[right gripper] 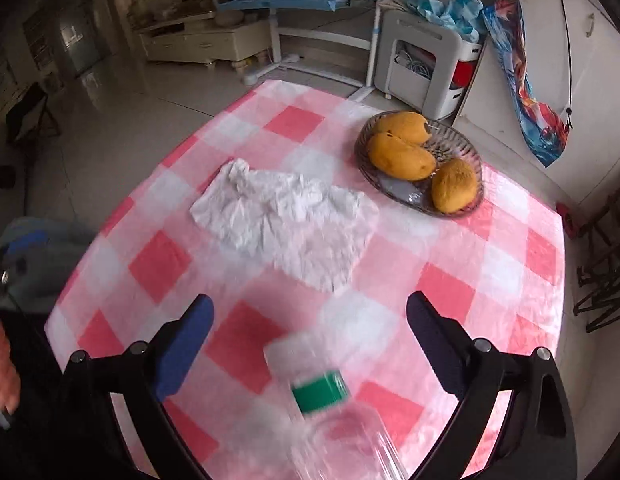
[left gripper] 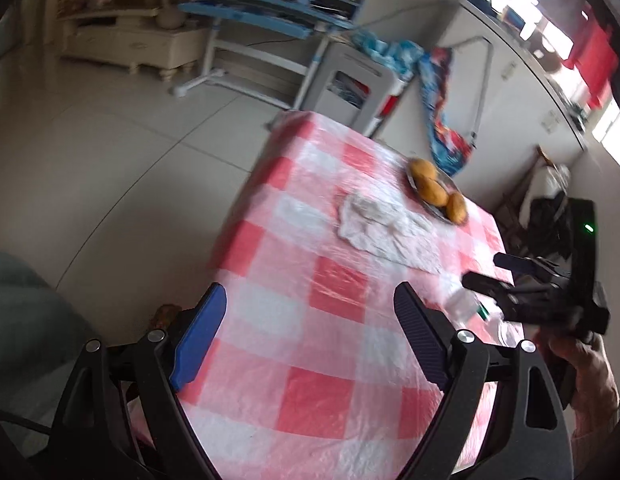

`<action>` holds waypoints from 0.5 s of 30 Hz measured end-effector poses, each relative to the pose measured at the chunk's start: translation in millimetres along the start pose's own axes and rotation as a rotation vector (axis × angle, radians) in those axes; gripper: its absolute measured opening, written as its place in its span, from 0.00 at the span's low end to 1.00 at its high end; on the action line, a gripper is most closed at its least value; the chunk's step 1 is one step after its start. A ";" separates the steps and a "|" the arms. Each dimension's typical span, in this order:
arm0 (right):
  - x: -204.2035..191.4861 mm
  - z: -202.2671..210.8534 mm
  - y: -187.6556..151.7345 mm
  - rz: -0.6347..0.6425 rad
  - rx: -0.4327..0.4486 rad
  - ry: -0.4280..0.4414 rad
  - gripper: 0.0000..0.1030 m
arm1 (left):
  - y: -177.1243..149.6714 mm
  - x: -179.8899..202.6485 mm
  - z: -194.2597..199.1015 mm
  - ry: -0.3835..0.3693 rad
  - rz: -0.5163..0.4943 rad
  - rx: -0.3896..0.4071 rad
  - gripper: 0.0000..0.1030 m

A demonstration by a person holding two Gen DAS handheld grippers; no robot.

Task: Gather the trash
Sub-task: 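Move both tools toward the clear plastic bottle and large white tissue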

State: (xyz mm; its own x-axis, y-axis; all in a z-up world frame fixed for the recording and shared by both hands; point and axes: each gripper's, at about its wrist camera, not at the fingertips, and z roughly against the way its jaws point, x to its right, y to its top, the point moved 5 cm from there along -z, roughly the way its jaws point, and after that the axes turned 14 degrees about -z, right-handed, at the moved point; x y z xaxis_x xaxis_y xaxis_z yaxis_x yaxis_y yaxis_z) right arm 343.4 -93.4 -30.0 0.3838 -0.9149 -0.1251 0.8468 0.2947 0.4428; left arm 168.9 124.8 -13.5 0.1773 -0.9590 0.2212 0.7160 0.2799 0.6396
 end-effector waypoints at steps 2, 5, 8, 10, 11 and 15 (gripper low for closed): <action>-6.8 -33.2 20.6 -0.035 -0.057 -0.045 0.90 | 0.0 -15.7 0.8 0.017 0.056 0.010 0.80; -27.7 -83.8 41.0 -0.037 -0.122 -0.116 0.90 | 3.4 -32.2 1.5 0.026 0.117 0.024 0.80; -44.4 -100.7 53.4 -0.074 -0.098 -0.074 0.93 | 5.3 -38.4 1.4 0.023 0.143 0.035 0.80; -56.3 -99.1 51.6 -0.063 -0.068 -0.039 0.85 | 5.9 -40.8 1.9 0.024 0.157 0.039 0.80; -61.8 -94.0 46.7 -0.037 -0.049 -0.024 0.80 | 6.4 -42.9 2.0 0.021 0.169 0.042 0.80; -79.7 -72.7 22.7 0.059 -0.058 0.032 0.25 | 4.3 -46.9 3.4 0.028 0.194 0.046 0.80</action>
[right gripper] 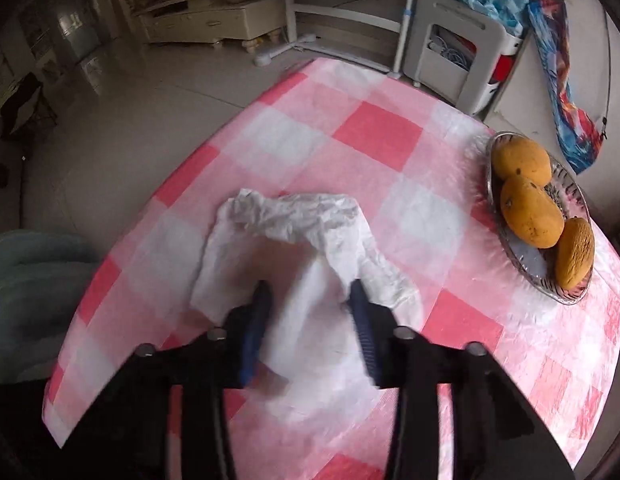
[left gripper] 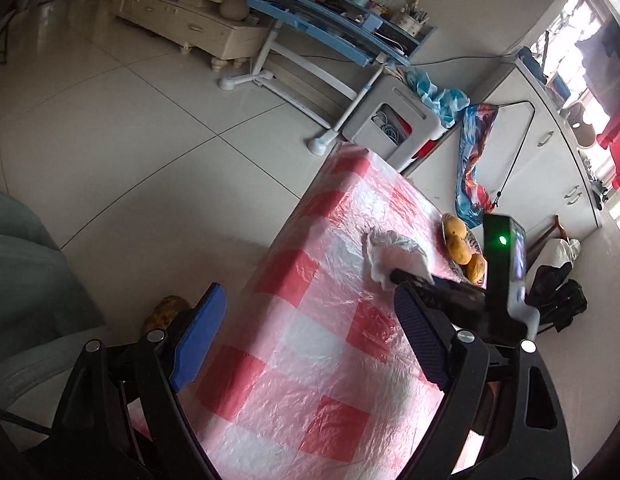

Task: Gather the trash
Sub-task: 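Move both tools toward the clear plastic bottle and large white tissue, then grasp the large white tissue with the left tool while the right tool grasps the clear bottle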

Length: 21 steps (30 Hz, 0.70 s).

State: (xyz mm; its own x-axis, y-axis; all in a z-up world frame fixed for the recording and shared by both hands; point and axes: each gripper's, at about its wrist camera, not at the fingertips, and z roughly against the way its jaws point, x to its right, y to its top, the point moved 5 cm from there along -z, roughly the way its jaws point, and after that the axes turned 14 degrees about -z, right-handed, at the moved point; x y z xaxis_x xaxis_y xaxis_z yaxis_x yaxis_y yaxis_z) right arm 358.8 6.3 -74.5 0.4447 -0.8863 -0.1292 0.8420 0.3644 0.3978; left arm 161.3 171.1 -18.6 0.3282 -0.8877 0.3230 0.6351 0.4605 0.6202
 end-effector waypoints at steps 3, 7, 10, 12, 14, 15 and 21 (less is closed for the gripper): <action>-14.4 10.8 -30.4 0.069 -0.031 0.035 0.19 | -5.0 3.6 -2.6 0.000 -0.024 -0.021 0.80; -26.7 34.3 -85.9 0.105 -0.046 0.109 0.19 | -18.6 24.3 -16.5 -0.029 -0.130 -0.105 0.80; -28.7 50.3 -124.0 0.096 -0.053 0.164 0.20 | -28.8 34.8 -24.0 -0.053 -0.168 -0.141 0.80; -26.6 61.0 -142.9 0.083 -0.046 0.176 0.40 | -29.1 40.9 -28.0 -0.062 -0.195 -0.145 0.80; -18.3 75.4 -155.1 0.066 -0.008 0.181 0.65 | -26.4 49.0 -32.0 -0.051 -0.239 -0.137 0.80; -12.9 82.6 -159.9 0.049 0.013 0.184 0.65 | -24.3 53.8 -34.2 -0.037 -0.267 -0.130 0.80; 25.4 127.8 -163.7 0.002 0.223 0.057 0.77 | -11.6 88.4 -70.7 -0.005 -0.378 -0.138 0.82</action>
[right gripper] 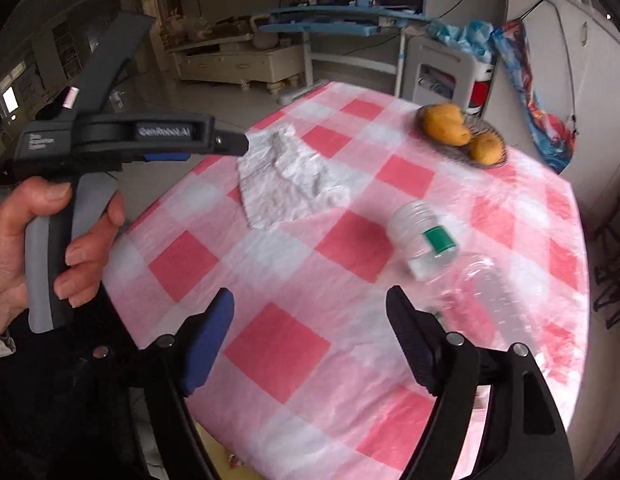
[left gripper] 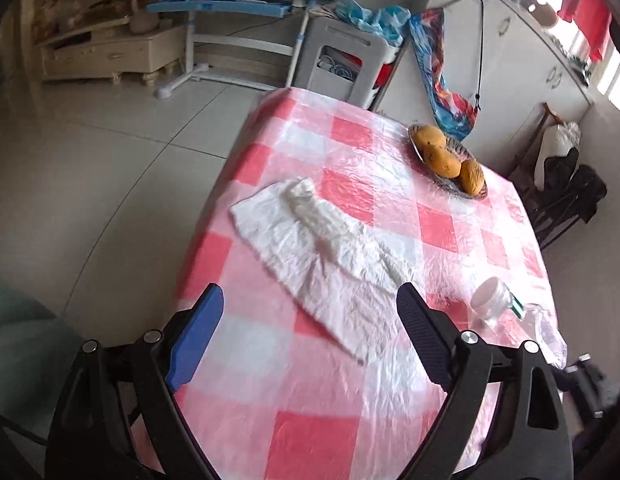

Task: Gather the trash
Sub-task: 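Grasp the large white tissue with the left tool while the right tool grasps the clear bottle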

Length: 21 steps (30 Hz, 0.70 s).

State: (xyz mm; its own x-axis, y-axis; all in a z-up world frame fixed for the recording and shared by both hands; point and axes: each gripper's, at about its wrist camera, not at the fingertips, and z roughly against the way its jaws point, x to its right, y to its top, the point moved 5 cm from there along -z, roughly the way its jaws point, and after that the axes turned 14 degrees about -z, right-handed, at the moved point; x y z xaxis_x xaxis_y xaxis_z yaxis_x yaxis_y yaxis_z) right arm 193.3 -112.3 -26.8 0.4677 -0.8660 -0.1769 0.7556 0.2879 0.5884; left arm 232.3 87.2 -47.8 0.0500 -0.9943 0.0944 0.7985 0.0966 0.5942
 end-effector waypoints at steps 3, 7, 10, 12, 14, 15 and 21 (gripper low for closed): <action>16.5 6.3 7.7 0.047 0.032 -0.094 0.91 | 8.2 19.9 -23.8 -0.016 -0.046 -0.025 0.82; 48.7 -12.1 11.4 0.049 -0.002 -0.166 0.91 | 21.0 41.6 -50.0 0.030 -0.159 -0.041 0.82; 65.7 -16.7 11.4 0.006 -0.003 -0.161 0.93 | 23.8 40.5 -71.0 0.077 -0.193 -0.088 0.83; 68.9 -15.8 14.1 -0.002 -0.003 -0.159 0.93 | 25.5 41.2 -72.5 0.100 -0.212 -0.084 0.82; 74.8 -13.4 14.4 -0.022 -0.001 -0.168 0.92 | 25.1 42.6 -71.1 0.094 -0.224 -0.075 0.74; 78.9 -13.1 15.4 -0.040 -0.002 -0.177 0.92 | 24.3 44.9 -69.6 0.098 -0.242 -0.070 0.60; 98.7 -6.3 14.1 -0.164 0.005 -0.152 0.92 | 5.0 61.7 -51.6 -0.029 -0.308 -0.081 0.08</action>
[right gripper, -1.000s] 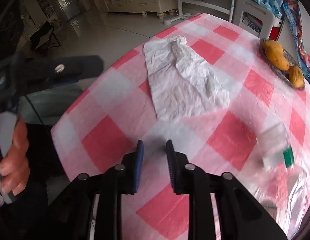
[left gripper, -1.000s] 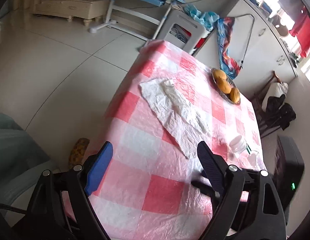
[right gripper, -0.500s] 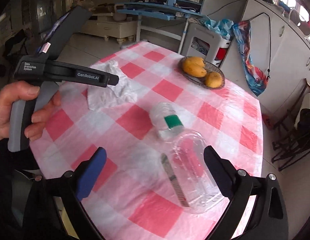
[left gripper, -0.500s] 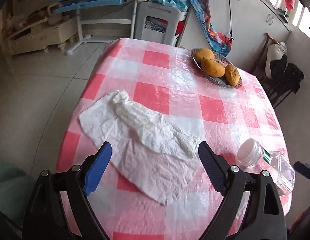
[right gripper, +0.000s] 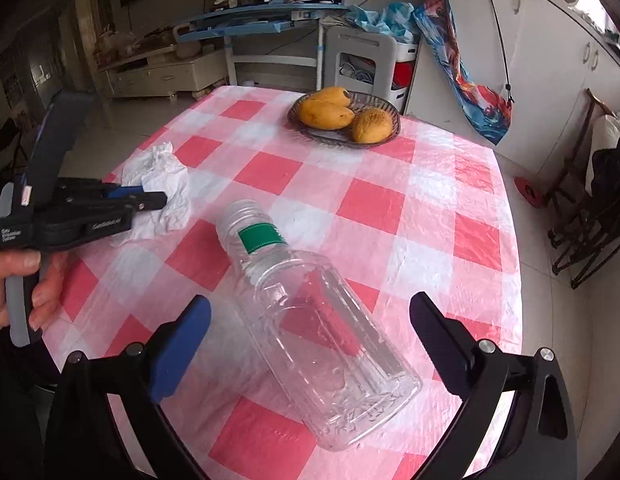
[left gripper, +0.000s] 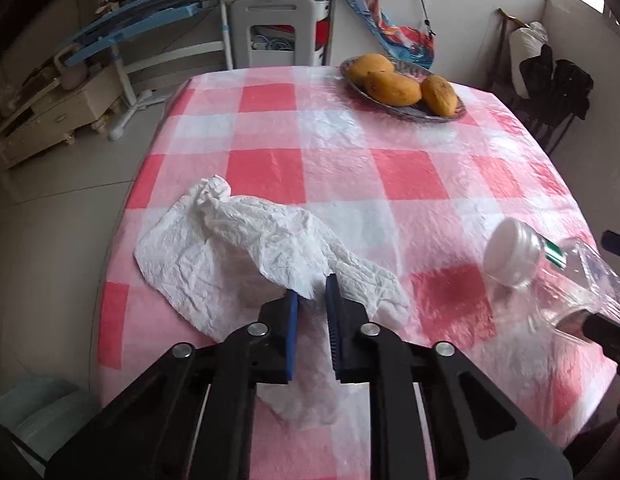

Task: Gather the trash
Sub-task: 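Grasp the large white tissue with the left tool while the right tool grasps the clear bottle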

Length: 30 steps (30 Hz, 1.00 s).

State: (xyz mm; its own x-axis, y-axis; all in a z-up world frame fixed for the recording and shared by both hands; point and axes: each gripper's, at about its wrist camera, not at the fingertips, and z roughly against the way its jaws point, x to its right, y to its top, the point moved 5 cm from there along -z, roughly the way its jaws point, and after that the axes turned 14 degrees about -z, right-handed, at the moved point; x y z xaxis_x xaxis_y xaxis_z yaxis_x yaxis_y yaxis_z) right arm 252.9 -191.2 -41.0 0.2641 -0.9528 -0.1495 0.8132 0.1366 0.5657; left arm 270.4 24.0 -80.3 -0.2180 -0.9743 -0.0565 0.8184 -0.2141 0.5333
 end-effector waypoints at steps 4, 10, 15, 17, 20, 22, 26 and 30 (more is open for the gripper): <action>0.1 1.1 -5.9 -0.068 -0.047 0.068 0.92 | -21.4 6.0 13.5 -0.174 0.077 -0.007 0.03; -18.2 7.6 -20.3 -0.004 -0.050 0.064 0.92 | -50.8 10.4 50.2 -0.317 0.169 0.050 0.02; -25.9 4.8 -26.2 0.041 -0.032 0.014 0.92 | -75.4 11.6 51.4 -0.253 0.171 -0.002 0.03; -25.0 2.1 -25.8 0.035 -0.032 0.006 0.92 | -81.7 10.1 48.4 -0.222 0.172 -0.033 0.05; -22.5 -1.7 -24.6 0.022 -0.035 -0.003 0.92 | -84.8 5.7 58.8 -0.135 0.154 -0.006 0.35; -20.3 -4.5 -24.3 0.017 -0.040 -0.016 0.92 | -80.0 4.0 68.4 -0.052 0.123 0.037 0.57; -19.1 -10.9 -26.6 0.015 -0.056 -0.037 0.92 | -69.9 11.3 67.4 0.141 -0.016 0.049 0.72; -20.9 -16.7 -28.9 0.019 -0.075 -0.032 0.92 | -69.4 15.0 44.7 0.138 -0.037 -0.037 0.72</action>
State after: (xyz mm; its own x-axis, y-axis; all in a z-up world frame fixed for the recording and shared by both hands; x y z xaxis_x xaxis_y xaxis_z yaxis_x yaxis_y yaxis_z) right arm 232.6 -170.7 -67.7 0.2639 -0.9579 -0.1129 0.8453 0.1732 0.5054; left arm 186.6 27.4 -80.4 -0.1749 -0.9656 -0.1924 0.8307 -0.2496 0.4976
